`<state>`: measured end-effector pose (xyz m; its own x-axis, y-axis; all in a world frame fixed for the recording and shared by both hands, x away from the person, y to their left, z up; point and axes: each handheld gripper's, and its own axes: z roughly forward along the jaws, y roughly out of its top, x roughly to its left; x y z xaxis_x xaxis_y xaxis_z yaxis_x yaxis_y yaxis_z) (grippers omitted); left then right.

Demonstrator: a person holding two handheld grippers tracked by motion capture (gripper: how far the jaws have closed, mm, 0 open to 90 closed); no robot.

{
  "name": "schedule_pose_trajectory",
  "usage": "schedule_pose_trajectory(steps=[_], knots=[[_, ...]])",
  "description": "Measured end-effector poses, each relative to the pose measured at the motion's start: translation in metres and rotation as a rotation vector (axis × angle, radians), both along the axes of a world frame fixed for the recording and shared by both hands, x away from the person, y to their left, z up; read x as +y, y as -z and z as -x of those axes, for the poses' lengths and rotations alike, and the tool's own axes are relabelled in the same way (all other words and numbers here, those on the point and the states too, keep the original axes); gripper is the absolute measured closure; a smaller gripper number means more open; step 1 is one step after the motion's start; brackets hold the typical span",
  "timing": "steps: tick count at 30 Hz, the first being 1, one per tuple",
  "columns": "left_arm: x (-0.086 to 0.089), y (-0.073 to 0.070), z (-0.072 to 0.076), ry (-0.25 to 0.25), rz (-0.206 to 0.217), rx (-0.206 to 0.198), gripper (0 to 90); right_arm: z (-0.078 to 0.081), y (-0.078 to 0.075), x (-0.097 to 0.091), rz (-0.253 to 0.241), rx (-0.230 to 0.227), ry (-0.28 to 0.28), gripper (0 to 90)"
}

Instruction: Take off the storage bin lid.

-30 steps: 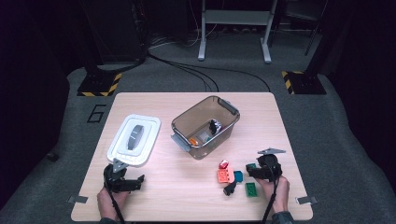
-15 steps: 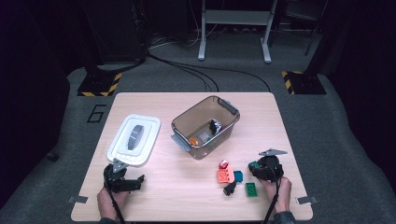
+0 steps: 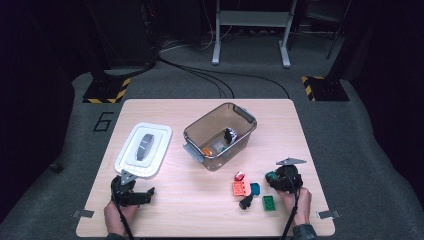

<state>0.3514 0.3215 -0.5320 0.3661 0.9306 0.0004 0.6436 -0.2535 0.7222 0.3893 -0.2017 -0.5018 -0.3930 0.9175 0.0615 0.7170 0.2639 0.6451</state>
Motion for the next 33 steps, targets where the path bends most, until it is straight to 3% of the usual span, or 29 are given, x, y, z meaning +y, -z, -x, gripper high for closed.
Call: schedule_pose_trajectory(steps=[13,28,31,33], knots=[[0.000,0.000,0.000,-0.001,0.001,-0.002,0.1,-0.006,-0.006,-0.002,-0.027,-0.020,0.007,59.0],[0.000,0.000,0.000,0.000,0.000,0.000,0.1,-0.023,-0.025,-0.002,-0.044,-0.045,0.018,59.1],[0.000,0.000,0.000,-0.001,0.000,-0.002,0.1,-0.028,-0.029,-0.003,-0.031,-0.060,-0.008,59.1],[0.000,0.000,0.000,-0.001,0.000,0.000,0.1,-0.031,-0.032,-0.001,-0.042,-0.059,0.011,59.1]])
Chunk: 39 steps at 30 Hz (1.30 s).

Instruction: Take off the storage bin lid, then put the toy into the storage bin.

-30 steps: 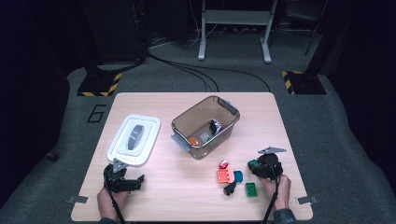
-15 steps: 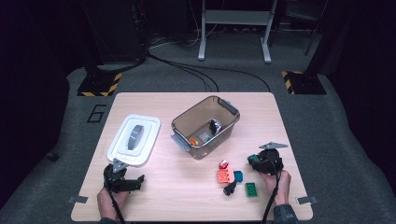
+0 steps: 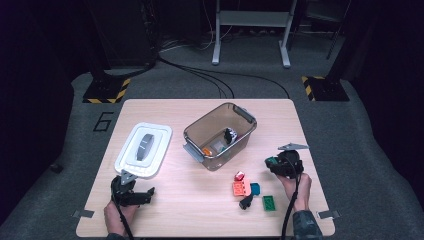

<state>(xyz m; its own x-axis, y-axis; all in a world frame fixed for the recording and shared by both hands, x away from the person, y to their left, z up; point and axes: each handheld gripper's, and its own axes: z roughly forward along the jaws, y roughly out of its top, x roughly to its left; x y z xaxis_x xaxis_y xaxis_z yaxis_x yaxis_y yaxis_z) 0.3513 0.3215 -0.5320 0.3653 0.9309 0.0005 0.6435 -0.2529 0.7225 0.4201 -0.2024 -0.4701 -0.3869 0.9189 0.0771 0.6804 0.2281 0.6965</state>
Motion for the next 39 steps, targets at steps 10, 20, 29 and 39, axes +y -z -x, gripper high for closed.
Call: schedule_pose_trajectory(steps=[10,20,29,39], knots=[[0.000,0.000,0.000,-0.005,0.003,-0.006,0.2,-0.012,-0.011,0.000,0.001,-0.012,-0.015,59.1],[0.000,0.000,0.000,0.007,-0.010,0.002,0.2,-0.021,-0.029,-0.001,-0.001,-0.017,-0.004,59.1],[0.000,0.000,0.000,-0.001,-0.001,-0.003,0.2,-0.029,-0.045,-0.007,-0.001,-0.034,-0.009,59.1],[0.000,0.000,0.000,0.001,0.000,-0.001,0.2,-0.040,-0.070,-0.008,-0.013,-0.062,-0.008,59.1]])
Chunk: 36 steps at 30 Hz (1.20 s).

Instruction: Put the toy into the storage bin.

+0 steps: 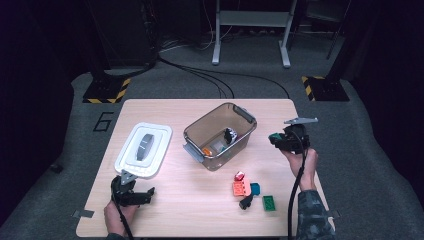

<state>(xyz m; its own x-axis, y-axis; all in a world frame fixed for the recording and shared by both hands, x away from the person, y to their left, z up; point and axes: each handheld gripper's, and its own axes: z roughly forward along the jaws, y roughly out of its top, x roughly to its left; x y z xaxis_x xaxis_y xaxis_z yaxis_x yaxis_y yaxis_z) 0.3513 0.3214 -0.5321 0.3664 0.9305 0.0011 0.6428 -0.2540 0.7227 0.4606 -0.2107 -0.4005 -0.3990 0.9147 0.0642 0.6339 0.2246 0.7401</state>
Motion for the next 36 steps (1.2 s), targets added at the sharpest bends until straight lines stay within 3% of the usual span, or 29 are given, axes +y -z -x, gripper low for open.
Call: schedule_pose_trajectory(steps=[20,36], knots=[[0.001,-0.001,0.000,0.009,-0.010,0.010,0.2,-0.031,-0.042,0.029,0.019,-0.050,-0.058,59.1],[0.001,-0.001,0.000,0.007,-0.009,0.006,0.2,-0.054,-0.040,0.082,0.043,-0.001,-0.152,58.9]])
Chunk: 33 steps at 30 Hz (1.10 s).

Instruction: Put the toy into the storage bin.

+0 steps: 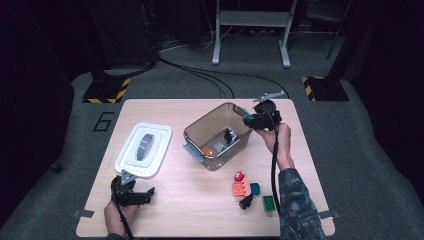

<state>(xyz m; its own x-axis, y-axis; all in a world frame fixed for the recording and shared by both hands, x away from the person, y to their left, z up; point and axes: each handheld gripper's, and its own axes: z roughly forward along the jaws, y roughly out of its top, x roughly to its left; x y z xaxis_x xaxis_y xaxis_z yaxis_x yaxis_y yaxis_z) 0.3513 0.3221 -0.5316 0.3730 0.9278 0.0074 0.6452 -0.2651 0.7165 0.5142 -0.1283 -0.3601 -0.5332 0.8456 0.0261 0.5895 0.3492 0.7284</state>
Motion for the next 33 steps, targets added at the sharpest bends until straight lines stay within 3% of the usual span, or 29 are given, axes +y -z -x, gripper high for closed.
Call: schedule_pose_trajectory(steps=[12,23,26,33], knots=[[0.000,0.000,0.000,0.000,0.000,0.001,0.2,-0.010,0.017,0.016,0.042,0.078,-0.042,58.8],[0.000,0.000,0.000,0.000,0.000,0.000,0.2,-0.009,0.022,0.019,0.101,0.110,-0.077,58.5],[0.000,0.000,0.000,0.000,0.000,0.000,0.2,-0.009,0.024,0.018,0.096,0.111,-0.078,57.8],[0.000,0.000,0.000,0.000,0.000,0.000,0.2,-0.004,0.020,0.016,0.077,0.101,-0.061,39.9]])
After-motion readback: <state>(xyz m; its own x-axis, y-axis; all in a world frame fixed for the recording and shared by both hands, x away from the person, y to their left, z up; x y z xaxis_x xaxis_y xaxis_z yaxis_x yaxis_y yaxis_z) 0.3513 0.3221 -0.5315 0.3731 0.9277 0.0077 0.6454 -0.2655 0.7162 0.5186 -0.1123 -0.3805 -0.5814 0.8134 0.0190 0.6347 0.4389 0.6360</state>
